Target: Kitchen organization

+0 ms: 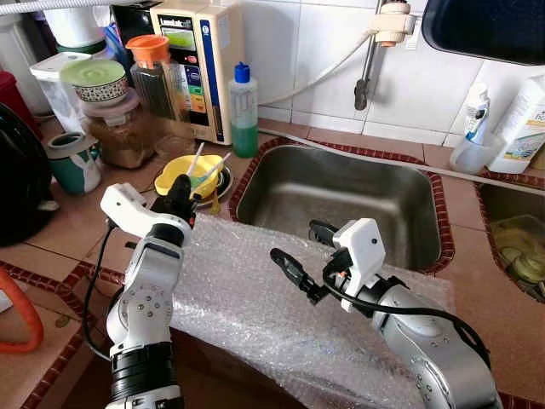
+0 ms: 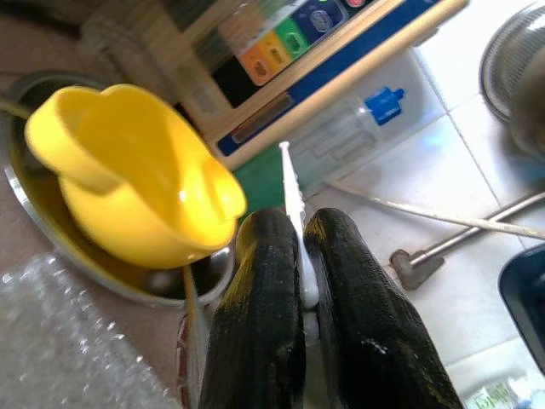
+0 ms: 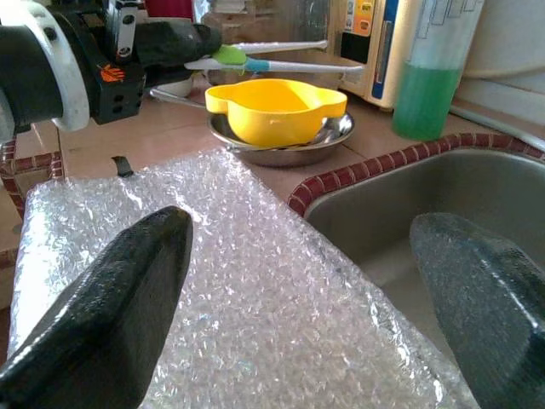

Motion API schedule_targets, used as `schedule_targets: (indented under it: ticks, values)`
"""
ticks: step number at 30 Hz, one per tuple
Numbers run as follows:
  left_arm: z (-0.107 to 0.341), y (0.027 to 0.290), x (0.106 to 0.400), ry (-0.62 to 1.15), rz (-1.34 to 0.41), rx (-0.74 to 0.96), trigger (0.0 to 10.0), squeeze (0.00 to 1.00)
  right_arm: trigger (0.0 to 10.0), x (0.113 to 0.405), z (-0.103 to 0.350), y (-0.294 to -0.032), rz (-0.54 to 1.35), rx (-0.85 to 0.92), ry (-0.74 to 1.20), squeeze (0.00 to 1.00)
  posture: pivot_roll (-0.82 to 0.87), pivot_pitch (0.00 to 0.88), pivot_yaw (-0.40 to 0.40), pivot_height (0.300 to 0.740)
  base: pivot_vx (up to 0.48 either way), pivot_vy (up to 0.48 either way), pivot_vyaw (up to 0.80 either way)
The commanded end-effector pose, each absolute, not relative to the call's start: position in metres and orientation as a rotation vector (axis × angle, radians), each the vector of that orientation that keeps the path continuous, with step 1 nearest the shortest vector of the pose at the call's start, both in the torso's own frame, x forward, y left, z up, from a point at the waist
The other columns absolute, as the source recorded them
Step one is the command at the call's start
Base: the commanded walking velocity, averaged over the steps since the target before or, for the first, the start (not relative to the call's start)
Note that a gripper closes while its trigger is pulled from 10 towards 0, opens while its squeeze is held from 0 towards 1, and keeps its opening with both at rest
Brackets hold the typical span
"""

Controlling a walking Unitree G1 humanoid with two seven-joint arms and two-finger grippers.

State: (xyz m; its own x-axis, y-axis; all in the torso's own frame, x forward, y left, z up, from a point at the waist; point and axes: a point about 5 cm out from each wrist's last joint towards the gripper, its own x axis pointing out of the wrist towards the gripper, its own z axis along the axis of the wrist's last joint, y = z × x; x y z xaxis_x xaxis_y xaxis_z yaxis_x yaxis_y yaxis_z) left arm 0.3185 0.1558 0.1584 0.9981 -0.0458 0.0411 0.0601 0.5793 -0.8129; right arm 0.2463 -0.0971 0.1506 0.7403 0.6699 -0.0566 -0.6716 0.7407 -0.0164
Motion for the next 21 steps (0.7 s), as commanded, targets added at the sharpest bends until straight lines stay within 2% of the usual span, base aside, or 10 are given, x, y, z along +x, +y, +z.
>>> schedule_targets:
  ticks: [1, 4, 6, 8, 14, 15, 17, 19, 20, 21]
  values:
    - [0.162, 0.157, 0.316, -0.021, -0.087, -0.917, 2.0, 0.00, 10.0, 0.248, 0.154, -0.096, 0.736, -0.048, 0.031, 0.00, -0.01, 0.000, 0.035, 0.740, 0.000, 0.000, 0.00]
    - [0.168, 0.156, 0.316, -0.035, -0.127, -0.883, 3.2, 0.00, 10.0, 0.251, 0.155, -0.099, 0.715, -0.040, 0.022, 0.00, 0.00, 0.000, 0.037, 0.740, 0.000, 0.000, 0.00]
    - [0.174, 0.151, 0.316, -0.044, -0.181, -0.866, 4.0, 0.00, 10.0, 0.258, 0.159, -0.102, 0.668, 0.035, 0.014, 0.00, 0.00, 0.000, 0.038, 0.740, 0.000, 0.000, 0.00]
    - [0.175, 0.150, 0.316, -0.046, -0.194, -0.863, 4.0, 0.00, 10.0, 0.259, 0.160, -0.102, 0.657, 0.054, 0.012, 0.00, 0.00, 0.000, 0.038, 0.740, 0.000, 0.000, 0.00]
    - [0.181, 0.130, 0.311, -0.037, -0.333, -0.818, 4.9, 0.00, 10.0, 0.271, 0.172, -0.106, 0.590, 0.264, -0.002, 0.00, 0.00, 0.000, 0.040, 0.740, 0.000, 0.000, 0.00]
    - [0.182, 0.125, 0.310, -0.033, -0.365, -0.805, 5.9, 0.00, 10.0, 0.274, 0.175, -0.107, 0.574, 0.332, -0.008, 0.00, 0.00, 0.000, 0.040, 0.740, 0.000, 0.000, 0.00]
    - [0.183, 0.123, 0.310, -0.031, -0.377, -0.802, 5.9, 0.00, 10.0, 0.275, 0.176, -0.108, 0.567, 0.358, -0.010, 0.00, 0.00, 0.000, 0.041, 0.740, 0.000, 0.000, 0.00]
    - [0.186, 0.113, 0.307, -0.031, -0.452, -0.772, 7.3, 0.00, 10.0, 0.281, 0.181, -0.108, 0.562, 0.373, -0.018, 0.00, 0.00, 0.000, 0.042, 0.740, 0.000, 0.000, 0.00]
    - [0.186, 0.113, 0.307, -0.031, -0.452, -0.772, 7.3, 0.00, 10.0, 0.281, 0.181, -0.108, 0.562, 0.373, -0.018, 0.00, 0.00, 0.000, 0.042, 0.740, 0.000, 0.000, 0.00]
    - [0.189, 0.106, 0.304, -0.032, -0.520, -0.761, 8.7, 0.00, 10.0, 0.286, 0.186, -0.108, 0.561, 0.361, -0.033, 0.00, 0.00, 0.000, 0.044, 0.740, 0.000, 0.000, 0.00]
